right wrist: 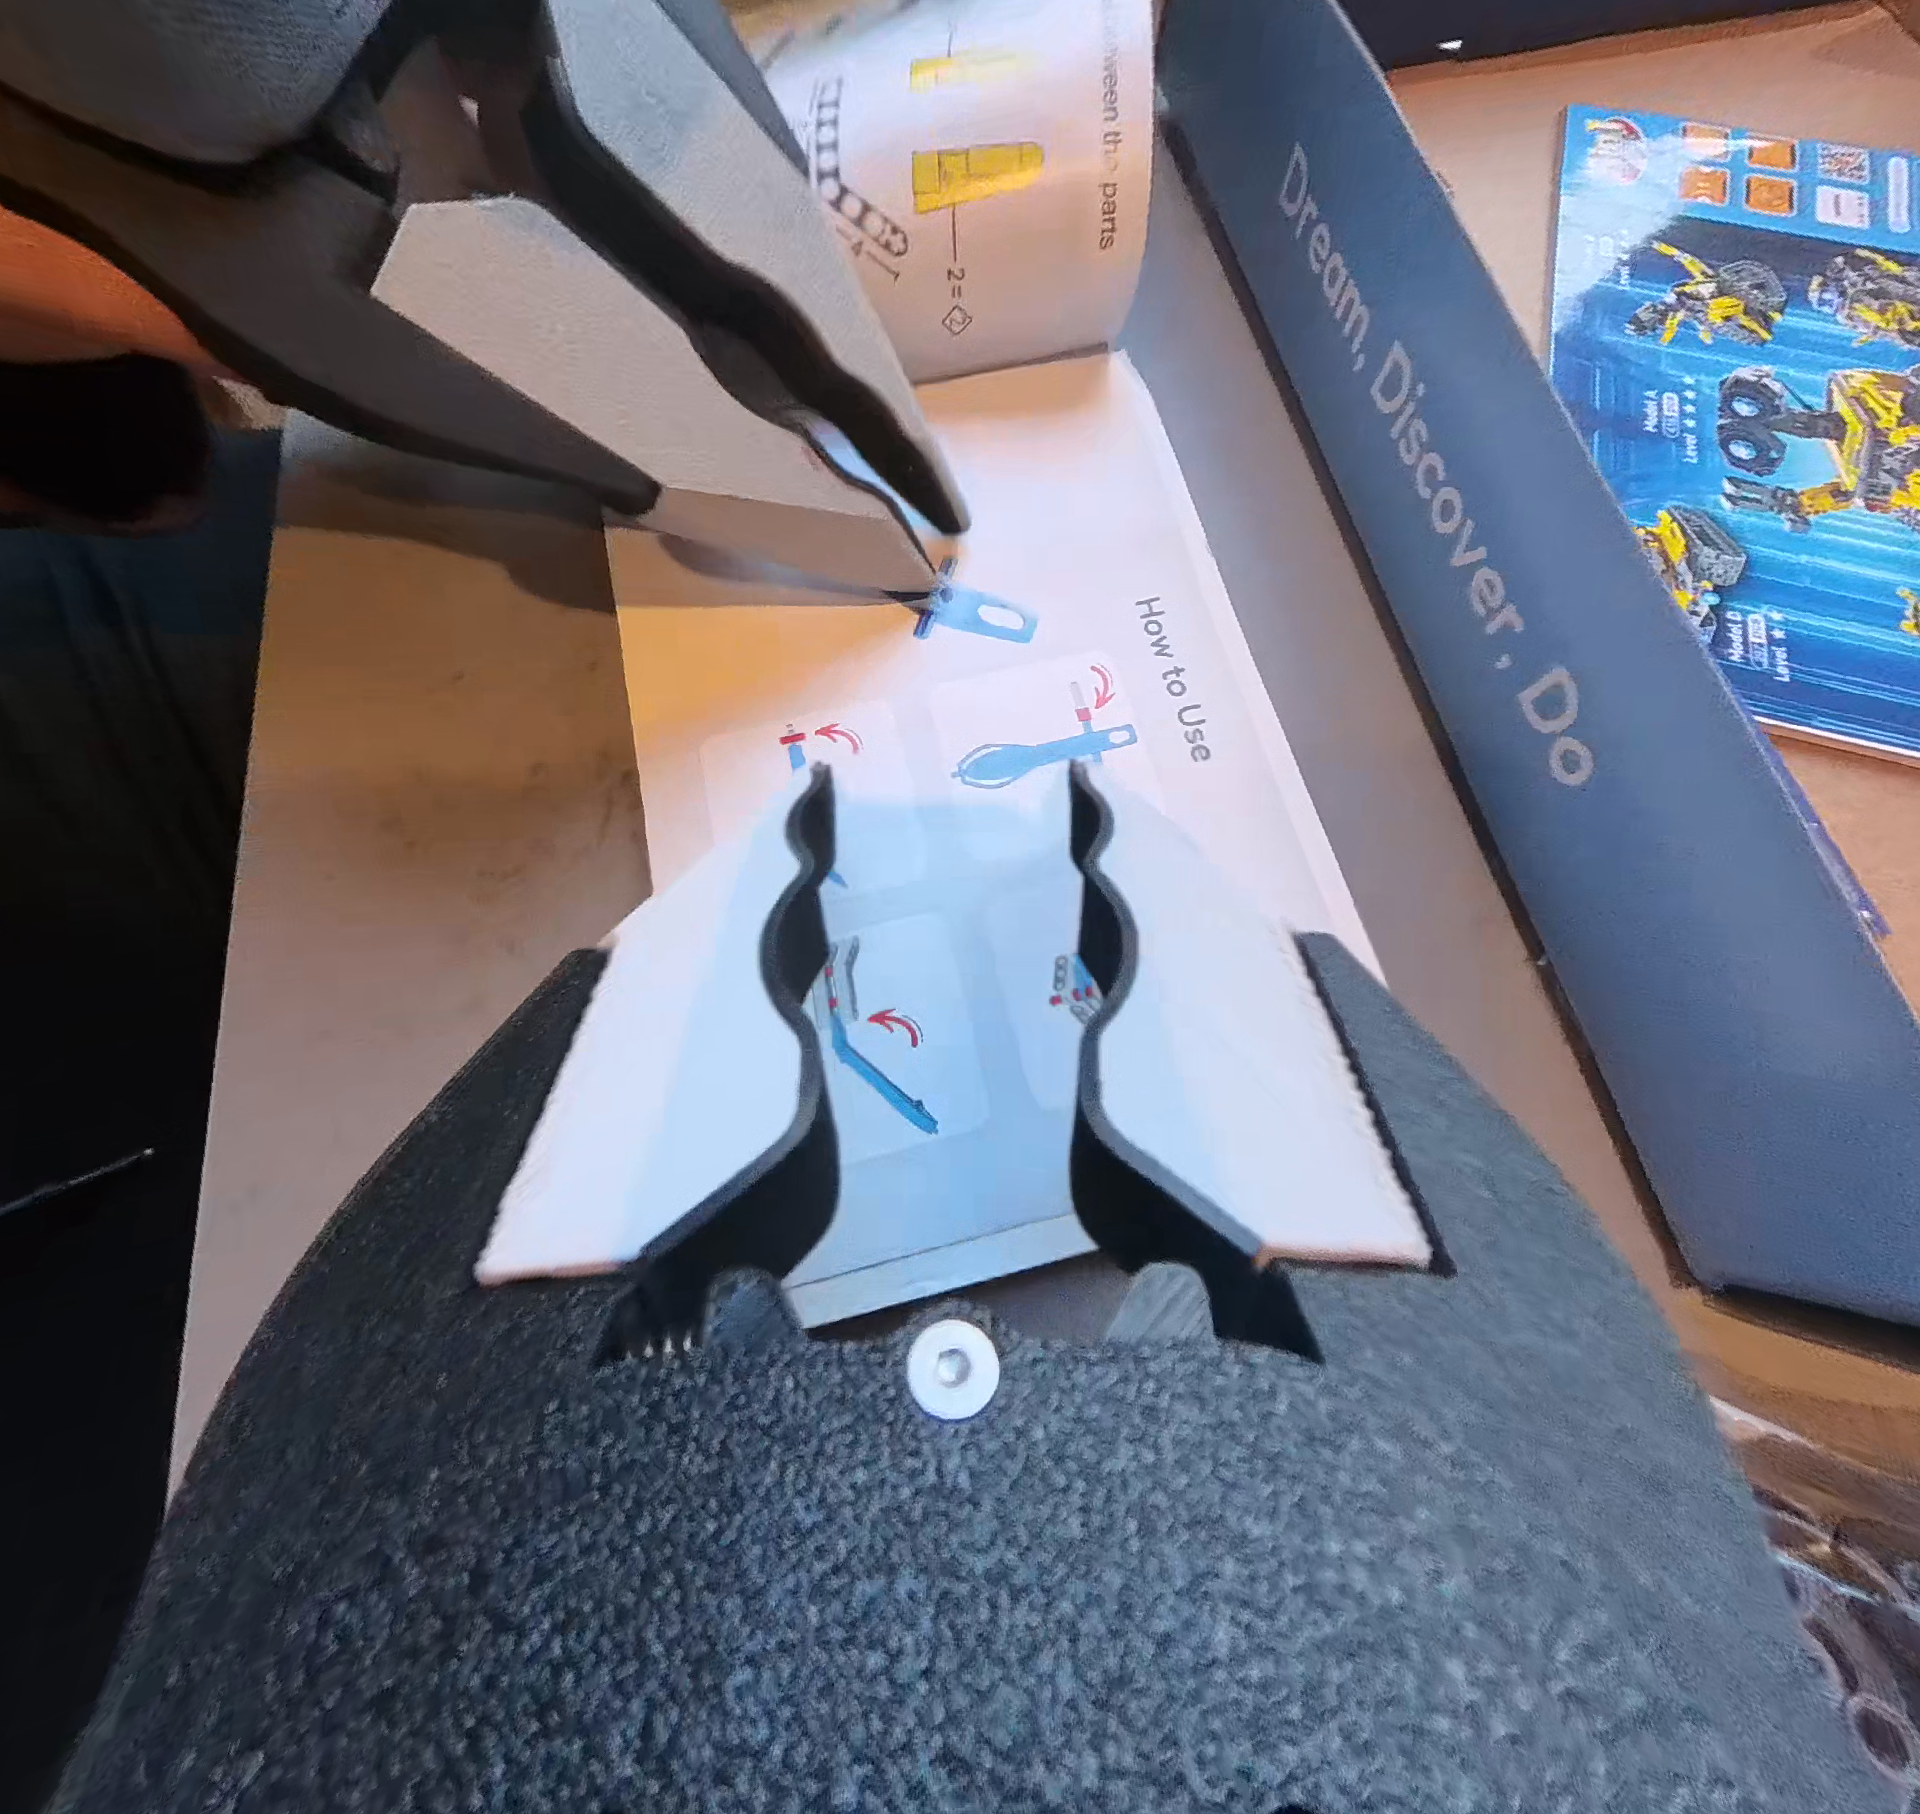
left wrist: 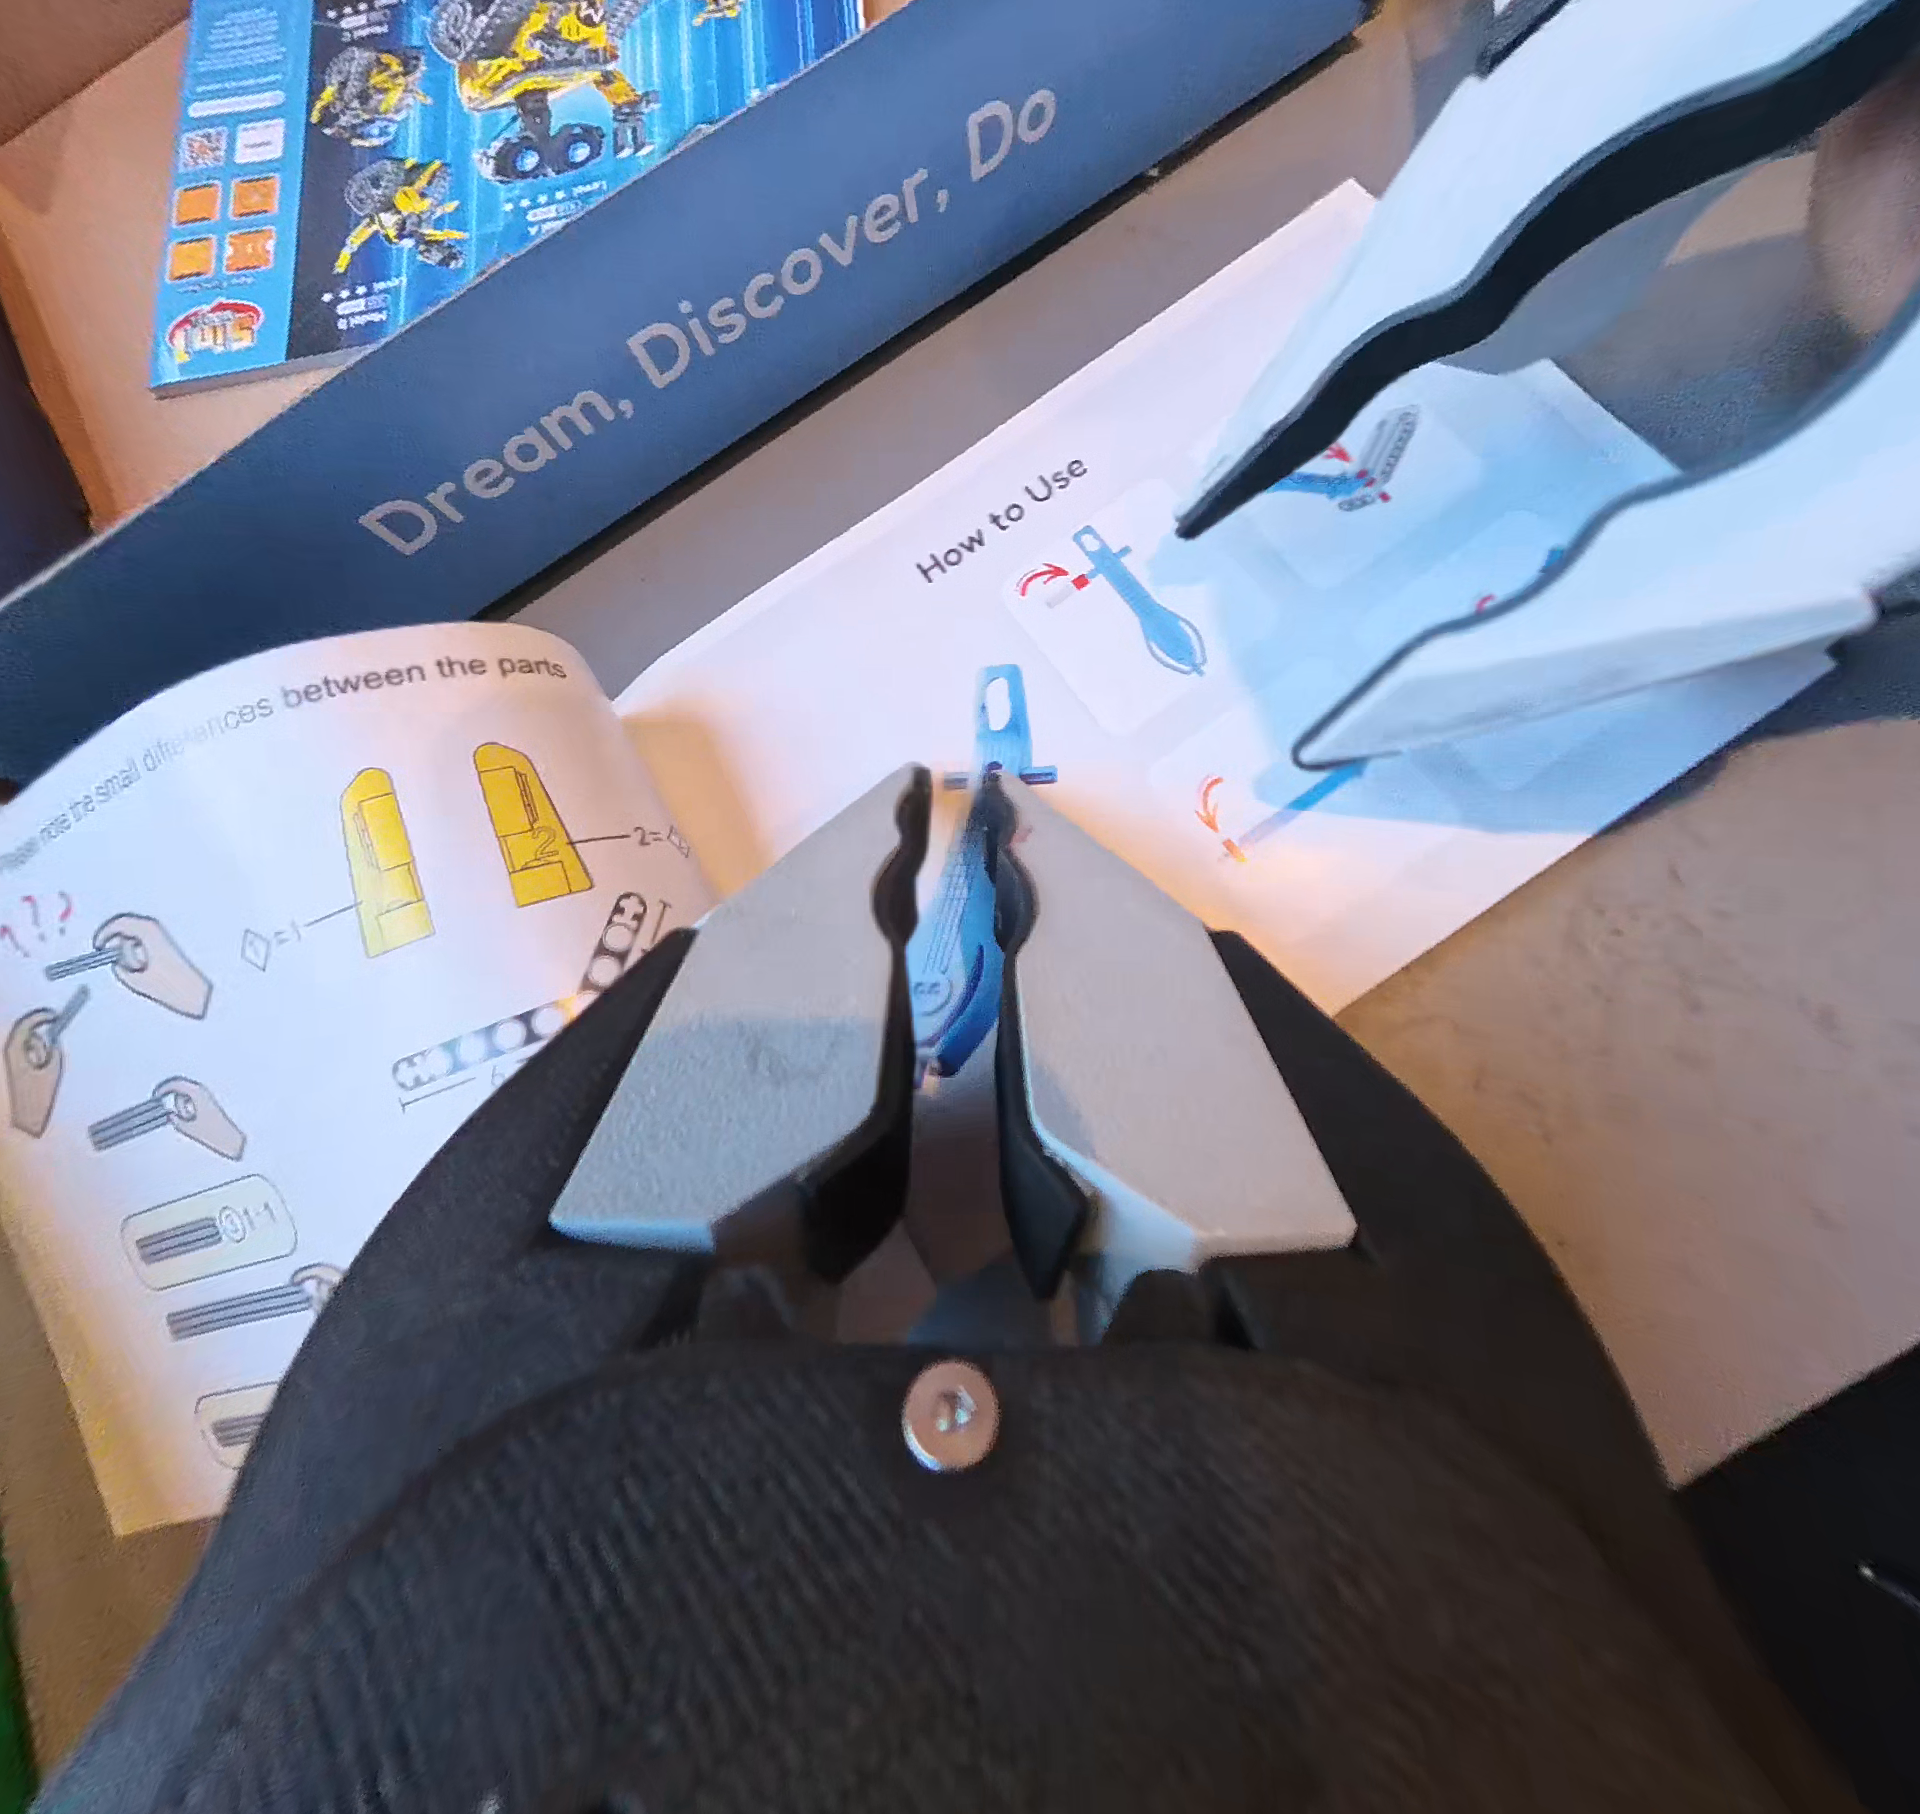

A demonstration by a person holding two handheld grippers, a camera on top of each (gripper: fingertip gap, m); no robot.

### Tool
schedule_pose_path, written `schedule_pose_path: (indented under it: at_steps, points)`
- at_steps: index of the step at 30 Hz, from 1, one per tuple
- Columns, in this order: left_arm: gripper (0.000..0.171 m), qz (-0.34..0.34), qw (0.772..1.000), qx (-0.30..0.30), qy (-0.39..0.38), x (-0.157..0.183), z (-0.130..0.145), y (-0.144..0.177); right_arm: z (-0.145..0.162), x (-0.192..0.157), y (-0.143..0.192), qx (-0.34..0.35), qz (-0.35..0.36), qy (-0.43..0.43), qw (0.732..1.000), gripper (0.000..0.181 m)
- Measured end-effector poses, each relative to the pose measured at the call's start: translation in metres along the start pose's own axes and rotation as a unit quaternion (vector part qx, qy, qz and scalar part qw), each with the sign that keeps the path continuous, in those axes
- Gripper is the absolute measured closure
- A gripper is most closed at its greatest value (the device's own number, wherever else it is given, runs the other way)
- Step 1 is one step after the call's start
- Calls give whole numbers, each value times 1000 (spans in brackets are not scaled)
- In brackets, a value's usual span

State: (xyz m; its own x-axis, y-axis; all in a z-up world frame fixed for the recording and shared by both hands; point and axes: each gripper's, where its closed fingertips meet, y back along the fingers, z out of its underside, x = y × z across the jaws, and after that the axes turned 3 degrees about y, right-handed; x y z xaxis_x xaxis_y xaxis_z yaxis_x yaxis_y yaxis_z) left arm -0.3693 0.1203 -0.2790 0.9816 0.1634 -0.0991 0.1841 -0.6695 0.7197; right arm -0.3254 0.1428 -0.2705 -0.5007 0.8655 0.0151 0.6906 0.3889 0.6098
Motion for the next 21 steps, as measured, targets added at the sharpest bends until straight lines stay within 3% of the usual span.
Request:
schedule_pose_path:
  at_steps: [4, 7, 10, 13, 16, 19, 21]
  points:
    - [159, -20, 1000, -8, -2, -7, 3, 4, 4, 3, -3, -16, 15, 2, 1000, 111]
    - [158, -39, 999, 2, -7, -13, 2, 13, 0, 6, 0, -2, 16, -11, 1000, 105]
    - [148, -7, 999, 41, -14, -4, -6, 25, 3, 8, 3, -4, 11, -7, 1000, 98]
    - [125, 47, 994, 94, -43, 12, -17, 42, 10, 0, 5, -19, -14, 14, 1000, 98]
    - [107, 107, 991, 70, -48, 25, -7, 44, 8, -11, 5, -13, -47, 27, 998, 104]
    - [114, 121, 985, 56, -108, 39, 3, 46, 14, -16, 2, -34, -55, 45, 997, 114]
    - [106, 108, 982, 30, -149, 43, 13, 42, 15, -17, 1, -35, -54, 51, 997, 115]
